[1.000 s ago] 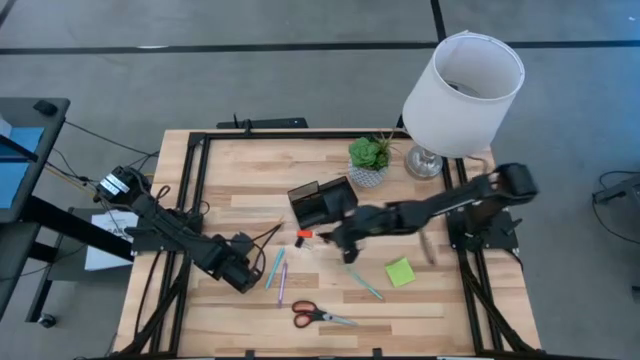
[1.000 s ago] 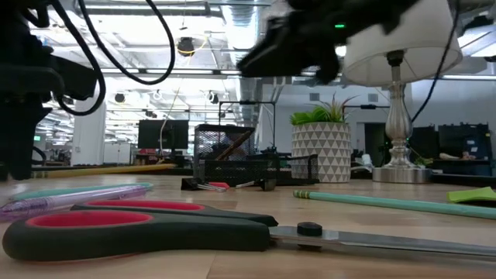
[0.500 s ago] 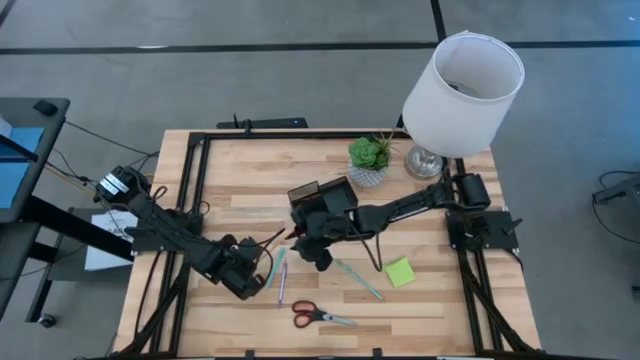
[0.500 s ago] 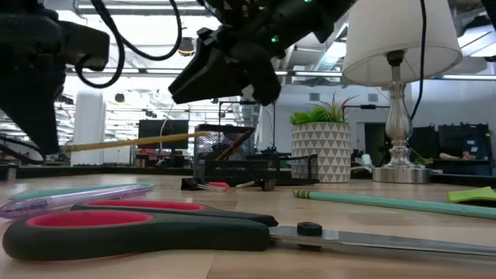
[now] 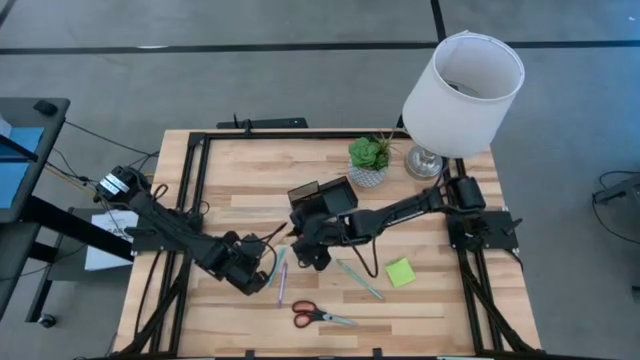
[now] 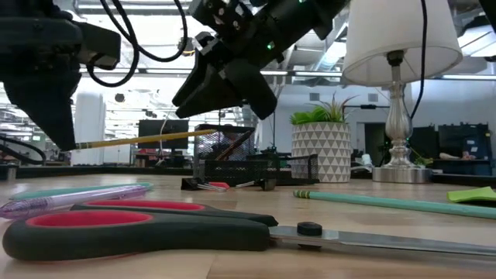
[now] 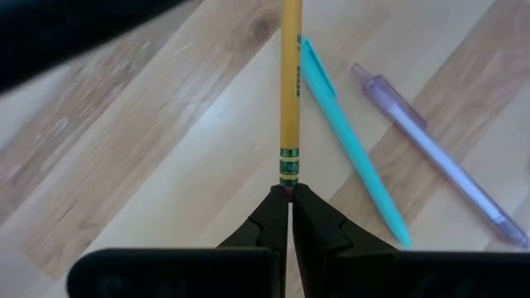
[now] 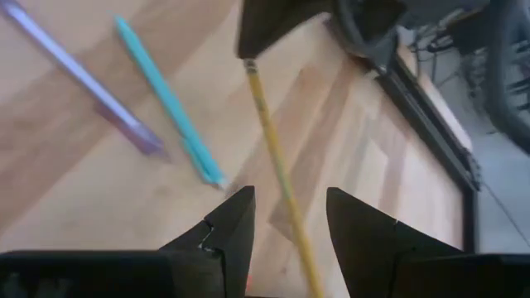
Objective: Pick and place office supplies into organizer
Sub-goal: Put the yellow pencil into the black desk organizer
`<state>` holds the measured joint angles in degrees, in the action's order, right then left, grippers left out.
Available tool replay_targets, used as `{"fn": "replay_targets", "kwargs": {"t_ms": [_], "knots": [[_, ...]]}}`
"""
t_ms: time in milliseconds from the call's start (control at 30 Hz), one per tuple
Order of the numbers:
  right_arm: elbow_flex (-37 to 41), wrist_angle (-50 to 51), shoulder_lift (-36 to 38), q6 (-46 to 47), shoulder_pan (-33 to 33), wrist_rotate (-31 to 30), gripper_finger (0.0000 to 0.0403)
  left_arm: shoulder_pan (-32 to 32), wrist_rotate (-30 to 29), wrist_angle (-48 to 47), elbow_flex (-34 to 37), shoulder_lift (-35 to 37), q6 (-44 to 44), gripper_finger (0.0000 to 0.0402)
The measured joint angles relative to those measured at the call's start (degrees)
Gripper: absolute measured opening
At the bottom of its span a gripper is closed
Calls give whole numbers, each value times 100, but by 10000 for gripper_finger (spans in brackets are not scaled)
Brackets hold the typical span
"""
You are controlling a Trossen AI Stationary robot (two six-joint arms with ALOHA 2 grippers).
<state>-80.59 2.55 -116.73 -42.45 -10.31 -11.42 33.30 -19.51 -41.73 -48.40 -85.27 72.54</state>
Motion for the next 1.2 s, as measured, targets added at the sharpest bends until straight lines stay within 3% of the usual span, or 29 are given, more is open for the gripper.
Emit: {"fn": "replay_targets", "kwargs": {"t_ms": [300,500,967,1200], "knots": [[-6,36,-329,-93,-9,78,146,-161,-103,271,-234,0,-590,0],[-3,-180,-490,-390,-10,-689,146,-251,-164,216,-459,0,-889,0],[8,-171,-472,-409,-21,-671,145,-450,-60,25,-468,0,-899,0],[8,-259,-468,-409,-19,-671,120,-481,-28,6,-468,0,-899,0]]}}
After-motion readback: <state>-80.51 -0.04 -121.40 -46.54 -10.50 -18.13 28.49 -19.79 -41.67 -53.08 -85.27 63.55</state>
